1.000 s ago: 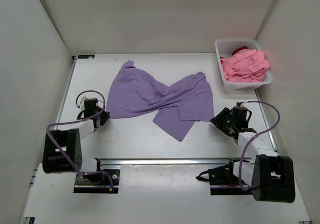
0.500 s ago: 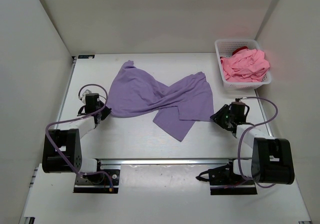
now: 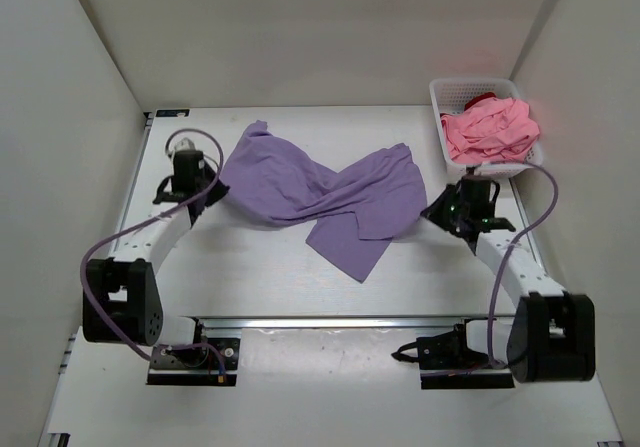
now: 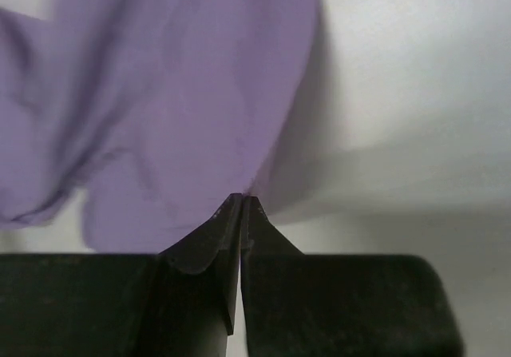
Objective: Fold and stack the t-shirts
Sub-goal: Flatten out the tshirt
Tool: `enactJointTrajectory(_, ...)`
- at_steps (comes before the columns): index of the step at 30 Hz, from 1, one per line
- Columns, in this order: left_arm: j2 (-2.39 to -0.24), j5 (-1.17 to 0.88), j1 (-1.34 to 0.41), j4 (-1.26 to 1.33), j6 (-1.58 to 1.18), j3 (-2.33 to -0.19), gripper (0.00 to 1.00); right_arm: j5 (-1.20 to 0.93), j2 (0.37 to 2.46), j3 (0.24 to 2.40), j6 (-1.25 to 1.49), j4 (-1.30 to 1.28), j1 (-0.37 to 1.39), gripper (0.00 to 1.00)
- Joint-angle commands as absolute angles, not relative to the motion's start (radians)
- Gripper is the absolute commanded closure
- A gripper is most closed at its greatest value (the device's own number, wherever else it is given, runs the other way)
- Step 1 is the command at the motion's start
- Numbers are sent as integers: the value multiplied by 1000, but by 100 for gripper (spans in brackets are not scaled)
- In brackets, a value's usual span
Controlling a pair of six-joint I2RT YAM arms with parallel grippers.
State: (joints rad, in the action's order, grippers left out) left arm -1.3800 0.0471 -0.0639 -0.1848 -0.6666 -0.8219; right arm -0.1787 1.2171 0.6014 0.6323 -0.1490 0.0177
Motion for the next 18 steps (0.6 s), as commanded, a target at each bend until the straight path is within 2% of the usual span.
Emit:
enactJointTrajectory(1,-1310,19,-75,-335,-540,-1119,100,-109,1011,863,508,-315,49,100)
enactJointTrajectory(3,-1309,-23,-48,-392,-526,-1258,100,-78,993,1024,453,-421,51,100)
enactJointTrajectory(8,-1276,-162,39,-480,-546,-1578,100,-25,1064,1649,335,-673,92,100)
enactJointTrajectory(11,-1284,-196,74,-544,-566,-1761,100,164,1196,2063,247,-803,268,100)
enactJointTrajectory(12,-1293,-186,74,-557,-557,-1828,100,270,1262,2154,209,-834,375,100)
enactJointTrajectory(13,-1295,-161,66,-581,-552,-1886,100,461,1281,2292,134,-824,573,100)
enactJointTrajectory(14,-1296,-173,72,-584,-558,-1934,100,696,1264,2286,9,-711,830,100)
enactJointTrajectory(15,-1299,-160,69,-597,-555,-1962,100,832,1249,2231,-106,-482,979,100)
enactJointTrajectory(16,-1311,-146,60,-613,-546,-2001,100,1150,1185,2028,-548,-213,1348,100)
enactJointTrajectory(17,-1312,-147,54,-617,-540,-2017,100,1210,1140,1868,-952,786,1716,100)
enactJointTrajectory(18,-1319,-146,61,-615,-551,-2032,100,1175,1144,1865,-1498,1069,1870,100)
